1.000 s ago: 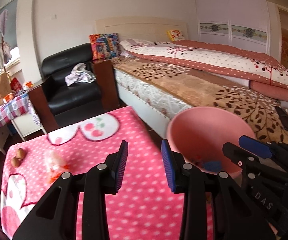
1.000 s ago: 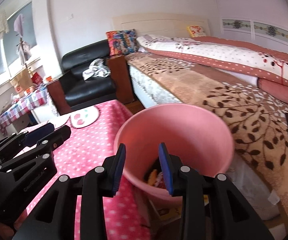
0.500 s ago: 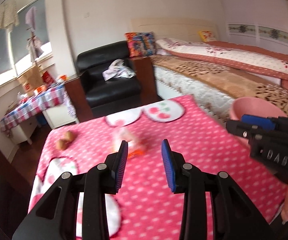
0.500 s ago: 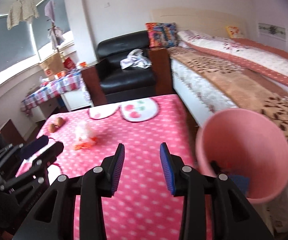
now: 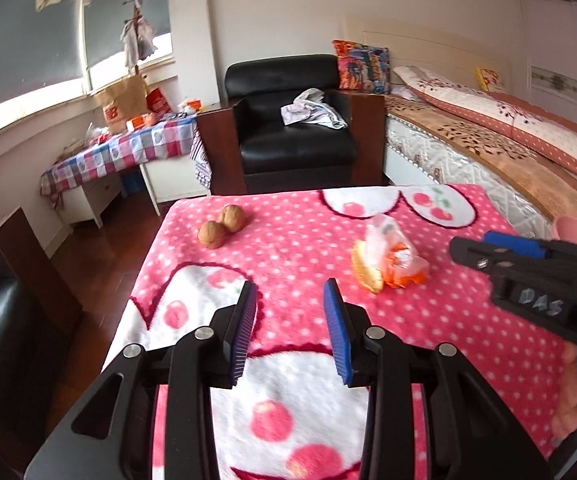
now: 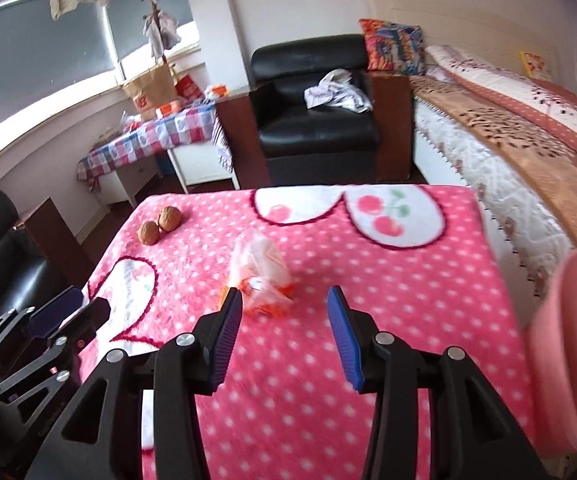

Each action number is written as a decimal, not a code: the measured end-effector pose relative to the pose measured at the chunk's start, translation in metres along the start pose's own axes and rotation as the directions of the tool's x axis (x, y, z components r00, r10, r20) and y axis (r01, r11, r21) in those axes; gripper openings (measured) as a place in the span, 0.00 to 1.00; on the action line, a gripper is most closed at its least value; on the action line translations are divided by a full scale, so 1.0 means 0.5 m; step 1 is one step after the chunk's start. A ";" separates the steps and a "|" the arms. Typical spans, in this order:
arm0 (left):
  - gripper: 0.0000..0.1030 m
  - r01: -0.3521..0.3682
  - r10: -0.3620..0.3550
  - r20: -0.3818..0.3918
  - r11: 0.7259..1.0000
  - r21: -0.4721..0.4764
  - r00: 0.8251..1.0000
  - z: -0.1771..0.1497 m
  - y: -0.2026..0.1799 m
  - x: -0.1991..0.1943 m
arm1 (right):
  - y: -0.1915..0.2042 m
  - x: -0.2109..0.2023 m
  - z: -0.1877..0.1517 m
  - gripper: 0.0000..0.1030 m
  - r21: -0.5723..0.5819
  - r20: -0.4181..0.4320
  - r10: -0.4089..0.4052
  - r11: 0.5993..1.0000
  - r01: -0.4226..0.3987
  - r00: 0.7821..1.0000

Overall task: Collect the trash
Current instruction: 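Move both tools back over the table toward the plastic bag, then grasp the clear plastic bag with the right tool while the left tool grasps the orange peel, then carry both items over the pink basin and open both tools to drop them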

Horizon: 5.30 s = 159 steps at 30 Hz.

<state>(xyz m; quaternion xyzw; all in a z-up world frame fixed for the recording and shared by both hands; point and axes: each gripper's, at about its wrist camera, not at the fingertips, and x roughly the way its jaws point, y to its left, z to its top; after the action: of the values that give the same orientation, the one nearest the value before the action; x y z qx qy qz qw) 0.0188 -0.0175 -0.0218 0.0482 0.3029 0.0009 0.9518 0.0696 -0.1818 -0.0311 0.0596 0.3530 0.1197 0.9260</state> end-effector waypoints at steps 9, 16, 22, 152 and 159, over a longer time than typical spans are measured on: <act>0.34 0.051 -0.054 -0.039 0.996 -0.069 0.998 0.010 0.031 0.039 | 0.011 0.130 0.014 0.44 0.034 -0.111 0.003 0.999 0.001 0.994; 0.34 0.099 -0.110 -0.089 0.987 -0.126 0.990 0.017 0.038 0.068 | -0.004 0.139 0.004 0.23 0.061 -0.129 0.072 0.996 -0.064 0.989; 0.34 0.123 -0.135 -0.108 0.987 -0.106 0.985 0.021 0.004 0.084 | -0.042 0.092 -0.011 0.20 0.102 -0.102 0.086 0.992 -0.075 0.991; 0.05 0.349 -0.344 -0.077 0.877 0.330 0.936 0.045 -0.692 0.028 | -0.554 -0.316 -0.168 0.21 0.355 0.038 -0.419 0.855 0.379 0.907; 0.05 0.359 -0.348 -0.095 0.869 0.341 0.933 0.038 -0.705 0.037 | -0.566 -0.307 -0.173 0.21 0.358 0.024 -0.417 0.852 0.381 0.909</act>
<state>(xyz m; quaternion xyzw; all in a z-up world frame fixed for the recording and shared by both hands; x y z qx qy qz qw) 0.0351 -0.3698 -0.0493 0.1616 0.3163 -0.2266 0.9069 -0.0484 -0.4930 -0.0523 0.1524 0.3260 -0.1422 0.9221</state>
